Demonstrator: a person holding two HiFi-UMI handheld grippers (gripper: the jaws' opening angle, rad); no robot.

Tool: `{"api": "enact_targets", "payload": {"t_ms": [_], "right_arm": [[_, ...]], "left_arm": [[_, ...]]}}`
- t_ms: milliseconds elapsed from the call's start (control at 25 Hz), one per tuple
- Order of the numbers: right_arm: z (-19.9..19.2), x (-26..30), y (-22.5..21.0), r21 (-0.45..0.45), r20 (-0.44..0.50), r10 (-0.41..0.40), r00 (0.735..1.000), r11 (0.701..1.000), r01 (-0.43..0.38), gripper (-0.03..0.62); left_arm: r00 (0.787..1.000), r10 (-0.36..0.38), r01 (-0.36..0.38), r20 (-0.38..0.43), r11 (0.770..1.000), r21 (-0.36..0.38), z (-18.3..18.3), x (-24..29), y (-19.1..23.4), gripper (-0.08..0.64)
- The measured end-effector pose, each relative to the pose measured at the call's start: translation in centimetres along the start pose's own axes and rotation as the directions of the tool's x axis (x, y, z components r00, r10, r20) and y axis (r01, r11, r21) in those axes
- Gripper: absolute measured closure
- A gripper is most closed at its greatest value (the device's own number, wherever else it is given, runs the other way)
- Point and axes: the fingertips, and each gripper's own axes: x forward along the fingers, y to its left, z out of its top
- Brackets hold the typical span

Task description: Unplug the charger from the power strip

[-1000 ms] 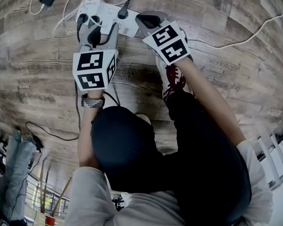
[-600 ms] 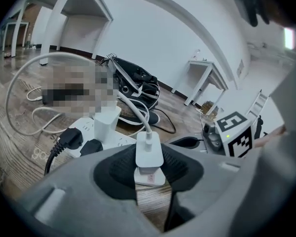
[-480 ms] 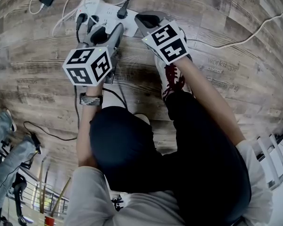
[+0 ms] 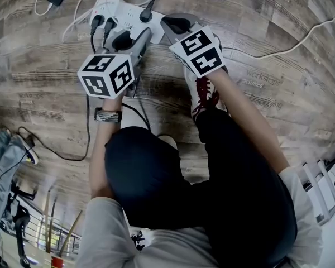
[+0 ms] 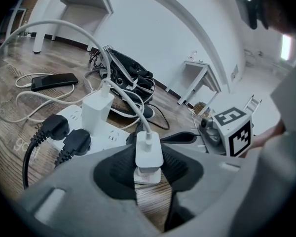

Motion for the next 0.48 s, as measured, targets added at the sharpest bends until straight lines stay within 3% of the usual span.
{"api": "enact_targets", "payload": {"t_ms": [320, 480], "right_arm": [[0.0, -0.1, 0.0, 0.01, 0.003, -0.008, 1.0, 1.0, 0.008, 0.591], [0.0, 0.0, 0.0, 0.009, 0.002, -0.008, 1.0, 1.0, 0.008, 0.591]], "left_arm": [[1.0, 0.02, -0.02, 0.003, 0.999, -0.025, -0.5, -0.1, 1.1, 0.405], [0.999, 0.045, -0.045, -0.003, 0.999, 0.021, -0.3, -0.4, 1.8, 0.376]]}}
